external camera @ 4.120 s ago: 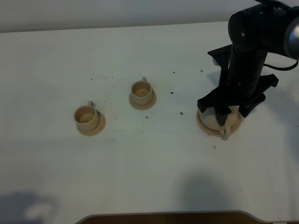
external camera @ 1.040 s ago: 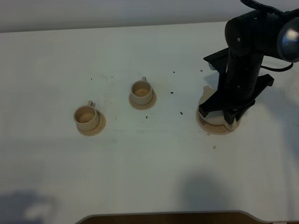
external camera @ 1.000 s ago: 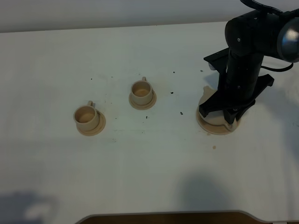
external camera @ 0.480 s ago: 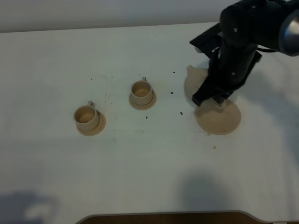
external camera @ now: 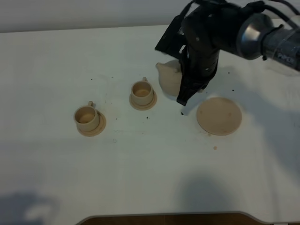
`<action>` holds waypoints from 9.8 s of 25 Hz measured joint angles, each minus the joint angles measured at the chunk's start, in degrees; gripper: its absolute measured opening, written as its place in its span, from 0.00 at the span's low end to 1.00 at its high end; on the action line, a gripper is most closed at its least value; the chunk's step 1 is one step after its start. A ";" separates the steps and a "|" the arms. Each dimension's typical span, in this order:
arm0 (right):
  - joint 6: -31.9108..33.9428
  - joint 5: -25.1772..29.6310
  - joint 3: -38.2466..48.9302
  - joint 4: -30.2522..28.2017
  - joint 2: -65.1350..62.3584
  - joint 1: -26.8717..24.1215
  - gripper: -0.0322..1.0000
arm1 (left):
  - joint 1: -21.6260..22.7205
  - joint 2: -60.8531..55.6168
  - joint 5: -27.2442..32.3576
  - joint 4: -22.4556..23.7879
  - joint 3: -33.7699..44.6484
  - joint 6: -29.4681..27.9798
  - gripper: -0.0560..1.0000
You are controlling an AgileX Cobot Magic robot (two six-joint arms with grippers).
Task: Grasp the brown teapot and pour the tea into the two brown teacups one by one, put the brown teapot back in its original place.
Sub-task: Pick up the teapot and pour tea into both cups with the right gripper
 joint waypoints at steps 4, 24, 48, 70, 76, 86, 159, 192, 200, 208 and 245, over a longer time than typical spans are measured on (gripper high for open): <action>-3.08 -1.72 -0.05 -3.25 0.92 1.55 0.15 | 0.00 0.00 0.00 0.00 0.00 0.00 0.52; -4.83 -0.74 -2.87 -18.57 5.29 5.92 0.15 | 0.00 0.00 0.00 0.00 0.00 0.00 0.52; -5.32 1.36 -2.99 -32.16 7.27 9.44 0.15 | 0.00 0.00 0.00 0.00 0.00 0.16 0.52; -8.06 1.24 -3.06 -41.36 8.35 11.49 0.15 | 0.00 0.00 0.00 0.00 0.00 0.16 0.52; -9.28 1.13 -3.06 -42.59 8.35 11.75 0.15 | 0.00 0.00 0.00 0.00 0.00 0.16 0.52; -11.14 0.46 -3.06 -45.38 8.42 12.73 0.15 | 0.00 0.00 0.00 0.00 0.00 0.16 0.52; -22.01 -3.14 -3.06 -59.40 8.42 13.30 0.15 | 0.00 0.00 0.00 0.00 0.00 0.16 0.52; 8.91 13.42 -5.74 -12.07 1.76 8.43 0.15 | 0.00 0.00 0.00 0.00 0.00 0.16 0.52; 8.49 8.29 -5.74 2.30 3.92 4.83 0.15 | 0.00 0.00 0.00 0.00 0.00 0.16 0.52; 8.49 8.56 -5.63 3.18 4.97 4.77 0.15 | 0.00 0.00 0.00 0.00 0.00 0.16 0.52; -11.39 10.43 -24.38 -27.10 17.33 24.87 0.15 | 0.00 0.00 0.00 0.00 0.00 0.16 0.52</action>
